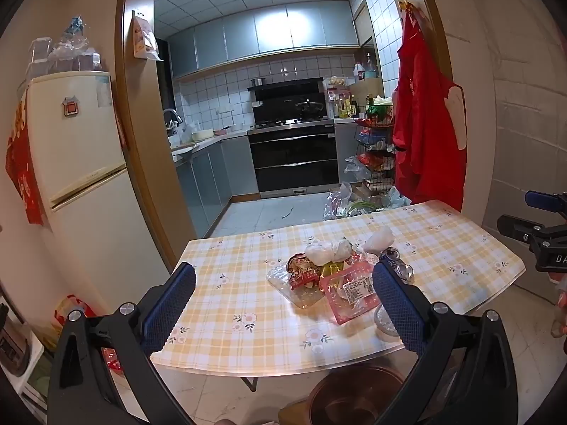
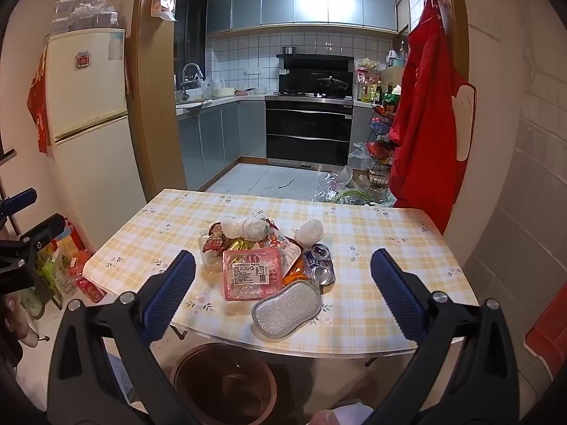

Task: Collect trash

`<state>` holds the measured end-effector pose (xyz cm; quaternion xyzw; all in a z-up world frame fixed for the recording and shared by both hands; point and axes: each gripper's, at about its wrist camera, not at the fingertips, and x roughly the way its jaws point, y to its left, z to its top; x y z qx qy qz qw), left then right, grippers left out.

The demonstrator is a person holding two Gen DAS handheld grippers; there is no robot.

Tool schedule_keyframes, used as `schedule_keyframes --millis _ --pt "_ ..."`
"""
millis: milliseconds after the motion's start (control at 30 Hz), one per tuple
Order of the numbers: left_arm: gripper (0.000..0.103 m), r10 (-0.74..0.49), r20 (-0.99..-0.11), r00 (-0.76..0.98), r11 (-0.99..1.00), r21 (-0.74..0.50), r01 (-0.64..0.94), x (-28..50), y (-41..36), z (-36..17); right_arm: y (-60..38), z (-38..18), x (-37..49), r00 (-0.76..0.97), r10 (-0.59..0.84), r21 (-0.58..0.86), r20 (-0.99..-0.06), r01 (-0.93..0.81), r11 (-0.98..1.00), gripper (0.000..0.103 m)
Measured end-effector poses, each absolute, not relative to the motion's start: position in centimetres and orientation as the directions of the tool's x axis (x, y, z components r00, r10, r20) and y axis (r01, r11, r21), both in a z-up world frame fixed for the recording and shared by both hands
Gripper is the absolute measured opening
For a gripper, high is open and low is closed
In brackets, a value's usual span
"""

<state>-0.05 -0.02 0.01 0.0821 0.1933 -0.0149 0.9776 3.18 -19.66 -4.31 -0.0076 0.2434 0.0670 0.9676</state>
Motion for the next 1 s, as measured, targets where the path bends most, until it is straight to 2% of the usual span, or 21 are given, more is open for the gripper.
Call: schedule_keyframes --millis 1000 --pt "0.098 0.002 -0.385 0.923 0.986 0.154 0.062 -0.04 -0.04 -0.02 -19.0 -4.65 3.02 0.869 0.124 0.019 -0.478 -0.131 0.991 0.098"
